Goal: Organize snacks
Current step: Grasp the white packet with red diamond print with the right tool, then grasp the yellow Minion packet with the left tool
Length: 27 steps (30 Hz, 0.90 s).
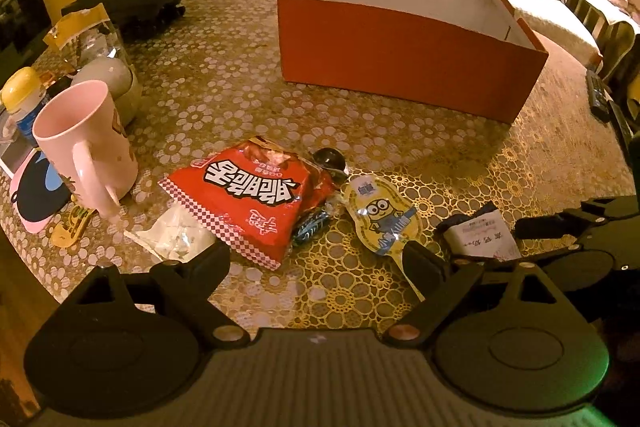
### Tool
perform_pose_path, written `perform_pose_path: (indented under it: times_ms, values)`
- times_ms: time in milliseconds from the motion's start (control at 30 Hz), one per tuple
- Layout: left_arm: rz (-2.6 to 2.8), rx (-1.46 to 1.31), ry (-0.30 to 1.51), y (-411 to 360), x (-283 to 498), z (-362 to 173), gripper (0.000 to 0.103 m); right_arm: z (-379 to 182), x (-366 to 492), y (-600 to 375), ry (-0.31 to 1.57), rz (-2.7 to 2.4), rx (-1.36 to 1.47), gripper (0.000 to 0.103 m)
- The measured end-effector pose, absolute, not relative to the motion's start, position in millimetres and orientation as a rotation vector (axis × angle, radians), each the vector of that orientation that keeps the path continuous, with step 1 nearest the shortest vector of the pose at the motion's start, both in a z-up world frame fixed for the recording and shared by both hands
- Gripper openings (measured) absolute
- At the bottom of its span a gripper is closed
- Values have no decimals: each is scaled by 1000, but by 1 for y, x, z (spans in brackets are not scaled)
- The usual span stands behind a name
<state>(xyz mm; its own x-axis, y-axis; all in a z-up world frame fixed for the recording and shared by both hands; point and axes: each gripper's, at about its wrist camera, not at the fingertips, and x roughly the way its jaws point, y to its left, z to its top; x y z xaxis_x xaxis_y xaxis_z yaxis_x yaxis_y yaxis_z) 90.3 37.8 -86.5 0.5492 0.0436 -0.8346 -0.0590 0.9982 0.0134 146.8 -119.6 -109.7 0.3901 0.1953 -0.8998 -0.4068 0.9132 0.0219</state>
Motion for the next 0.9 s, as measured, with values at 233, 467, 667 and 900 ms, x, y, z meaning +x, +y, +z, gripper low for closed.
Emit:
perform_pose_path:
  times_ms: [233,467,667,900]
  values:
    - [49,-14,1012,32,96,-86,94,-105,144,-120,1081,423,-229,49]
    - [19,-44,1062,17,113,-86,94,-97,151,-143,1078,404,-131,48]
    - [38,-109,1135,9,139,-99,93,-90,160,-175,1064,347,-32,48]
    - [67,-131,1201,-3,163,-118,79,-86,165,-201,1048,321,45,48]
